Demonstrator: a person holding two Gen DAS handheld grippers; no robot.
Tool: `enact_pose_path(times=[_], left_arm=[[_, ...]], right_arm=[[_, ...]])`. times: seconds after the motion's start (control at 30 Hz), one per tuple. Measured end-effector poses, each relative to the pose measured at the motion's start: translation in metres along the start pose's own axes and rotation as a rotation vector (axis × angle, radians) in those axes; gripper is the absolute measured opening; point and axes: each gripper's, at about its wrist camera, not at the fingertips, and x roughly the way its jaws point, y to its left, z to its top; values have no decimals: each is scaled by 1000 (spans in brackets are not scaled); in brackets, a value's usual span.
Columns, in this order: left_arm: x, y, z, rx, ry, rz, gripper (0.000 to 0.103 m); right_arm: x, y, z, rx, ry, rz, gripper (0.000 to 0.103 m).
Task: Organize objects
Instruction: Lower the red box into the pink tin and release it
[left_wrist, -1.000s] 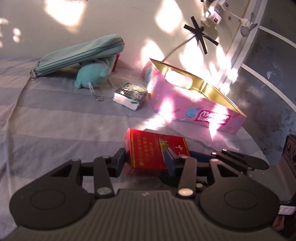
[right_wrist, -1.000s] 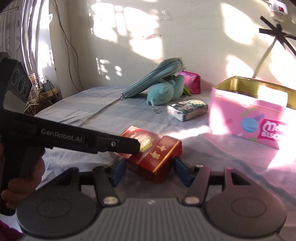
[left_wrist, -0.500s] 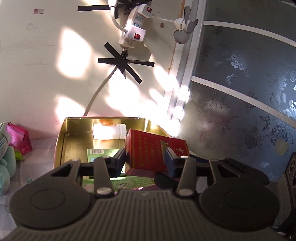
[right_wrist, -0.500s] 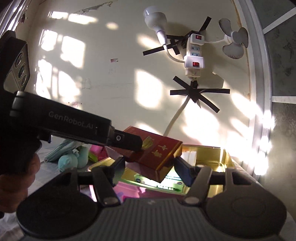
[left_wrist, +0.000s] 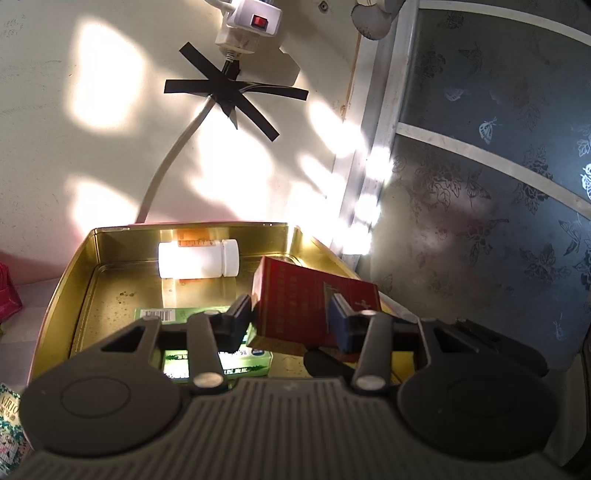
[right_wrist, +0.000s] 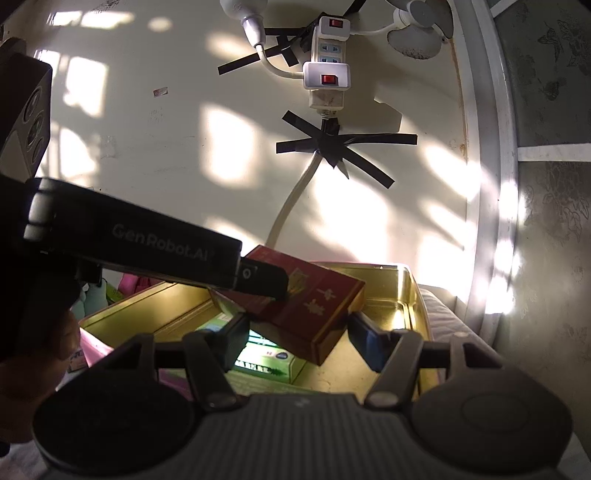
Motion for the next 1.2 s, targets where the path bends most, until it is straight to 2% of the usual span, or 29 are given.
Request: enact_pose_path(times=[0.43, 0.47, 0.5, 0.53, 0.6, 0.73, 0.93, 1.2], left_arm=[[14, -4, -5, 8, 28, 34, 48], [15, -6, -6, 10, 35, 51, 49], [16, -8, -8, 20, 37, 88, 53], [16, -9, -9, 31, 32, 128, 57], [14, -9, -11, 36, 15, 174, 64], [9, -1, -12, 16, 16, 216, 65], [-19, 10, -22, -2, -5, 272, 68], [-91, 33, -53, -5, -61, 352, 72]], right_arm=[[12, -4, -9, 0, 26, -28, 61], [13, -3, -9, -2, 22, -39, 63], [15, -3, -10, -6, 22, -60, 71], [16, -4, -11, -4, 25, -74, 72], [16, -6, -13, 13, 27, -76, 72], [12, -9, -14, 30, 8, -79, 72], [3, -9, -14, 37, -51, -78, 72], [-10, -4, -15, 33, -125, -104, 72]])
